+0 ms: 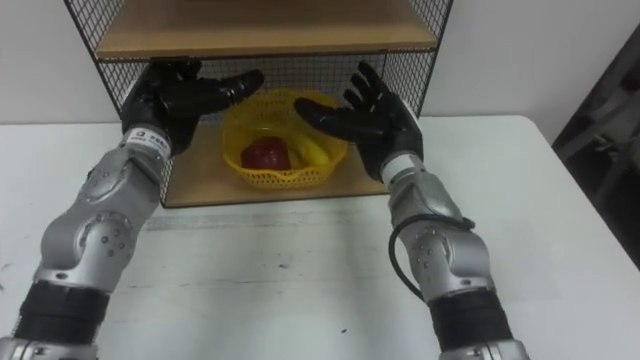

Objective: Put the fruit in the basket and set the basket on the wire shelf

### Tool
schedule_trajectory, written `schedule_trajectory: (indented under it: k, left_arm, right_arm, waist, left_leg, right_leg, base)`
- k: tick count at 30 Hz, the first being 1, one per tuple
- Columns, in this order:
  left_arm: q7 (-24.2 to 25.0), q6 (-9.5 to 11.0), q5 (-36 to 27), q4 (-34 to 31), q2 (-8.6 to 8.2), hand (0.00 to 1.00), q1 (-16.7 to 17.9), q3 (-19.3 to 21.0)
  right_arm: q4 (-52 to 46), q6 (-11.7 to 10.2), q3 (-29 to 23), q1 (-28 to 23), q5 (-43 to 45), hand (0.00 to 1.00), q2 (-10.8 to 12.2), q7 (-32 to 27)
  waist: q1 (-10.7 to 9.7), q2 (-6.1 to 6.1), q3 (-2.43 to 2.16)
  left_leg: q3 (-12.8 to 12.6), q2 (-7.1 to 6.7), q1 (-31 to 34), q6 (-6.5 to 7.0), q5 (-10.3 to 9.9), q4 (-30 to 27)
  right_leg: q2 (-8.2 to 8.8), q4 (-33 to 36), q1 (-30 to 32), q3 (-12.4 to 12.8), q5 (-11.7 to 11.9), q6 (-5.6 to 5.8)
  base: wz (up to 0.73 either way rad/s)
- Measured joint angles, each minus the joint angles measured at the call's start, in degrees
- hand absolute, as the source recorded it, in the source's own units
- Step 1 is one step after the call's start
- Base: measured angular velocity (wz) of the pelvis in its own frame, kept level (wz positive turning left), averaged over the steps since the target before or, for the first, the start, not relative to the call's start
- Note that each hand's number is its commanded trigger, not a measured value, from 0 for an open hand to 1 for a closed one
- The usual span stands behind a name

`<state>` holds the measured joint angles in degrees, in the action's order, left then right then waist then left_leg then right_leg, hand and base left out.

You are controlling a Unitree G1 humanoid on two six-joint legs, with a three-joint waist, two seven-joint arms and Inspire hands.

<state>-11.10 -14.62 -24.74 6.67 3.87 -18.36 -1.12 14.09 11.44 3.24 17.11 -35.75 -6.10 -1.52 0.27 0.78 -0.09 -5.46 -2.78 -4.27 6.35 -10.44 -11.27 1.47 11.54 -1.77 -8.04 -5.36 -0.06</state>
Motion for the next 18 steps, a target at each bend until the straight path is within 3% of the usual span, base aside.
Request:
schedule_trajectory:
  k: [4,8,10,15,18]
  left_arm:
    - [-0.4,0.0,7.5,-1.1,0.11,0.0,1.0,-0.8]
    - [0.6,1.1,8.8,-2.1,0.29,0.0,1.7,-1.2]
    - [1.0,2.0,8.6,-3.0,0.88,0.0,3.9,-2.1]
    - [2.5,2.2,9.3,-7.2,1.59,0.0,10.1,-1.9]
    - [3.5,2.3,9.3,-10.6,1.73,0.0,13.1,-1.3]
  right_arm:
    - [-4.8,-0.1,0.1,-2.7,2.9,0.0,0.0,0.6]
    - [-5.8,-1.0,0.1,-3.6,5.2,0.0,0.0,1.9]
    - [-8.3,-2.0,0.2,-6.6,5.3,0.0,-0.3,2.2]
    - [-11.9,-2.1,-0.6,-12.2,9.0,0.0,-1.3,2.8]
    - [-13.4,-2.1,-2.2,-13.2,11.4,0.0,-1.5,3.7]
  waist:
    - [0.0,0.2,-0.05]
    - [0.0,0.62,-0.05]
    - [0.0,0.82,-0.06]
    - [-0.5,1.33,-0.38]
    - [-0.9,1.31,-0.39]
  left_leg:
    - [0.2,0.0,0.6,-0.01,0.1,-0.3]
    - [0.2,0.01,0.3,-0.04,0.1,-0.3]
    - [0.2,0.01,-0.1,-0.04,0.1,0.1]
    - [0.2,0.0,0.1,-0.04,0.1,0.1]
    - [0.0,0.01,0.1,-0.04,0.1,0.1]
  right_leg:
    - [0.01,0.0,0.5,0.1,0.0,0.0]
    - [0.02,0.0,0.2,0.2,0.0,-0.02]
    - [0.0,0.0,-0.2,0.2,0.0,-0.01]
    - [0.0,-0.2,-0.1,0.0,0.0,-0.01]
    - [-0.03,0.0,0.2,0.1,0.0,-0.01]
  base:
    - [0.03]
    - [0.0]
    - [0.0]
    - [0.0]
    - [0.0]
